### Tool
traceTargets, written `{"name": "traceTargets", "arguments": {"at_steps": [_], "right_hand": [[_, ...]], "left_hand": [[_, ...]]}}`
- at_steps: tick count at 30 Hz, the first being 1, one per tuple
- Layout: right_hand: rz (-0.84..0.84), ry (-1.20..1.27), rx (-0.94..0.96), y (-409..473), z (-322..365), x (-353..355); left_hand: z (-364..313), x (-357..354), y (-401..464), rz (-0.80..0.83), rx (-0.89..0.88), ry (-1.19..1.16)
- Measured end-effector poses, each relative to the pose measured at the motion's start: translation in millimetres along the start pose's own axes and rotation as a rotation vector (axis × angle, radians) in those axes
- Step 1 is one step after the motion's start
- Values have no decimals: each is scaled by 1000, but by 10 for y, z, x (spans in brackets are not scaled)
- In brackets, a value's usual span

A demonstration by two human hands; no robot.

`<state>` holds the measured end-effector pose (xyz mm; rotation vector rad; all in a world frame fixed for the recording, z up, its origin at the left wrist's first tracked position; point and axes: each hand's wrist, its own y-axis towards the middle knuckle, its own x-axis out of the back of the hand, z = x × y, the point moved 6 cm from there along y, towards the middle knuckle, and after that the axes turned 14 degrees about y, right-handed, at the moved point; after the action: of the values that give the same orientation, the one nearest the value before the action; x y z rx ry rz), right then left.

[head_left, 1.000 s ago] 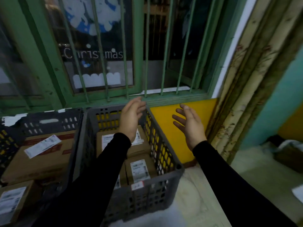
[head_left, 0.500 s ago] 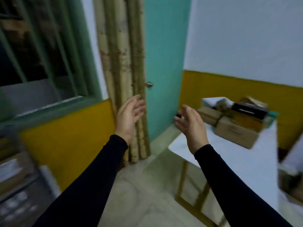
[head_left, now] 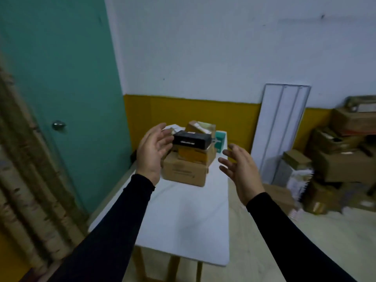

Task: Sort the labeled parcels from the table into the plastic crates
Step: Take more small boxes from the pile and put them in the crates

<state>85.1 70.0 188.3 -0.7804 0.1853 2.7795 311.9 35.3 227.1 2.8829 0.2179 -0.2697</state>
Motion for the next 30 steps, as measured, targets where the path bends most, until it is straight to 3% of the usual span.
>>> {"name": "traceTargets", "arguments": {"at_steps": [6,14,22,30], "right_hand": [[-31,-94,30,1150,194,393],[12,-103,-28,2571,305,910],[206,-182,-215,3971,98,1201],[475,-254,-347,4647,-227,756]], "left_hand": [[547,-823,973,2,39,-34],[994,-1687,1837,-59,35,96],[1412,-2141,2215,-376,69,186],[1586,-1965,2288,-714,128,285]]}}
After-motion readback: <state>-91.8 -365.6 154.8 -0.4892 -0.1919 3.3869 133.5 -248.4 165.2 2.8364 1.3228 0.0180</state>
